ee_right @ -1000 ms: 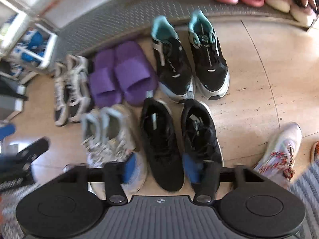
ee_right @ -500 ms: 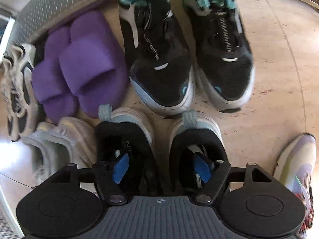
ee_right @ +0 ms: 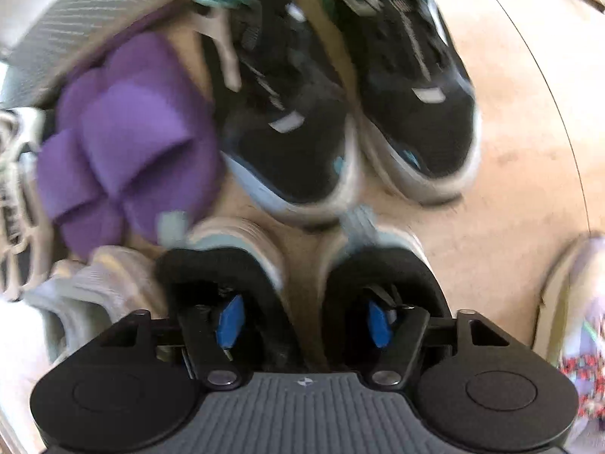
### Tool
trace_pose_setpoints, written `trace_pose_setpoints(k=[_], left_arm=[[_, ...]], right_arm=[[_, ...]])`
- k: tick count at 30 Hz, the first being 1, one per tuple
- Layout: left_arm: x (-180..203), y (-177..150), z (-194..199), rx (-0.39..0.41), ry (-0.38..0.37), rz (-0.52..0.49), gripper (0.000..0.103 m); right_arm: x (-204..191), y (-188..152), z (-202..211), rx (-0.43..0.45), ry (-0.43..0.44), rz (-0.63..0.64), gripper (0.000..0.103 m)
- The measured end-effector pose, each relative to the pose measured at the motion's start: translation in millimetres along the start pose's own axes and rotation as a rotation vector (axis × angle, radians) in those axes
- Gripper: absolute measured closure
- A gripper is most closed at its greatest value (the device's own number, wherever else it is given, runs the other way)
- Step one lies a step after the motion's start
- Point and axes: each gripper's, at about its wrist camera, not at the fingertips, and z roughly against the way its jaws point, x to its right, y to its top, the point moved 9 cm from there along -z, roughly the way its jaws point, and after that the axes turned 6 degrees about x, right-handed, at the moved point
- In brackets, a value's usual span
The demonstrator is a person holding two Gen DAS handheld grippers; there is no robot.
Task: Organize scattered shoes
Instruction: 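Grasp both black sneakers at the heels with the right gripper, then lift the black pair and carry it up to the rack shelf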
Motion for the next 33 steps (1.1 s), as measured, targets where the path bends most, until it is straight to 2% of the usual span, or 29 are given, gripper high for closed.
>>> trace_pose_setpoints(k=[1,2,8,10,15,16,17,18,20,24,28,31,33], left_arm=[[0,1,0,0.002,0.0,0.001,0.002],[0,1,0,0.004,0.0,0.002,0.002],[3,1,4,0.019,-0.009,0.001,0.002],[3,-1,2,0.006,-0.009,0.004,0.002],[-3,-3,-1,-0.002,0.004,0.019,0.002],[-4,-2,-2,-0.003,0.005,0.022,0.002],[-4,-2,-2,-0.002,0.004,0.023,0.002],[-5,0,-1,0.0,0.003,0.027,0.002],[-7,2,-1,0.009,0.007,0.034,0.002],[-14,11,7,0.055,0.04,0.052,0.003],[-23,18,25,0.115,0.05,0.107,0.005],[-24,29,46,0.174,0.04,0.141,0.006],[-15,50,61,0.229,0.035,0.093,0.006]], right_arm=[[2,-3,0,-0.011,-0.036,0.036,0.054],[2,-6,0,-0.024,-0.063,0.072,0.057],[3,-9,2,-0.025,-0.075,0.134,0.055],[3,-8,1,-0.014,-0.083,0.126,0.05],[8,-7,-6,0.028,-0.074,0.073,0.046],[9,-7,-8,0.041,-0.067,0.062,0.048],[10,-6,-8,0.049,-0.061,0.057,0.054],[8,-7,-5,0.056,-0.052,0.072,0.073],[-1,-10,6,0.071,-0.05,0.152,0.077],[-9,-28,49,0.117,0.007,0.218,0.079],[-4,-42,112,0.214,0.051,0.219,0.08],[-9,-34,164,0.321,0.077,0.202,0.08],[-13,-20,204,0.397,0.093,0.198,0.08]])
